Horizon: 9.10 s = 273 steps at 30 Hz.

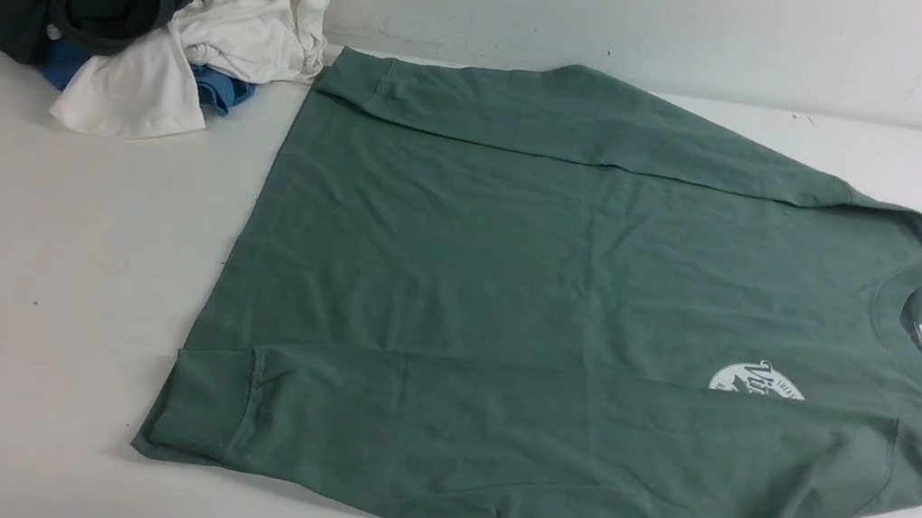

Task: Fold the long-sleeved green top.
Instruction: Use the left arm to clamp the cuff closest to it, then use the left arm to drag and place the cuff at the centered position on the left edge of the fabric, then use the left arm to clamp the cuff farthest from it, then use the left arm to drag and drop the cuff onto the cuff closest to the left arm

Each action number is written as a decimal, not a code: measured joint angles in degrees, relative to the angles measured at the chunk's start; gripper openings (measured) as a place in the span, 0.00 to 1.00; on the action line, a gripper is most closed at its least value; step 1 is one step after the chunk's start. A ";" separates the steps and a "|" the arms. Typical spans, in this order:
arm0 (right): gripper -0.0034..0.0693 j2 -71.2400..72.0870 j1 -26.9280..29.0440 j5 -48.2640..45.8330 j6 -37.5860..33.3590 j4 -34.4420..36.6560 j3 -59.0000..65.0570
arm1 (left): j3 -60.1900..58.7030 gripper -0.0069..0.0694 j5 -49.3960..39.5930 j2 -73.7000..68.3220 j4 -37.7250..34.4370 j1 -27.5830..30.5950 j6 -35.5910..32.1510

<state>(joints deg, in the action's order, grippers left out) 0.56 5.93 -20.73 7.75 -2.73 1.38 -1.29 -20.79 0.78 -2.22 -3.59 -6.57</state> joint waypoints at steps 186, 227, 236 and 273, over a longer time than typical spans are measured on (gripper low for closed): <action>0.03 -84.41 -19.55 -25.55 -20.09 10.96 -58.15 | 99.05 0.12 -31.69 -114.04 14.17 -16.32 5.57; 0.03 -95.00 -19.55 -23.89 -36.12 31.73 -57.86 | 153.35 0.64 -14.16 -160.32 -0.19 -4.48 15.35; 0.03 -95.00 -19.55 -24.83 -36.47 31.77 -57.86 | 153.40 0.20 -13.71 -161.50 2.68 -4.43 14.97; 0.03 -91.97 -19.55 -26.79 -40.57 27.51 -57.86 | 132.12 0.11 -50.96 -134.86 -4.22 -9.61 2.83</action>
<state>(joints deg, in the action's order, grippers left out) -91.41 -13.62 -47.53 -32.82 24.78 -56.48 130.83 -71.75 -134.08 -6.44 -13.19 -3.74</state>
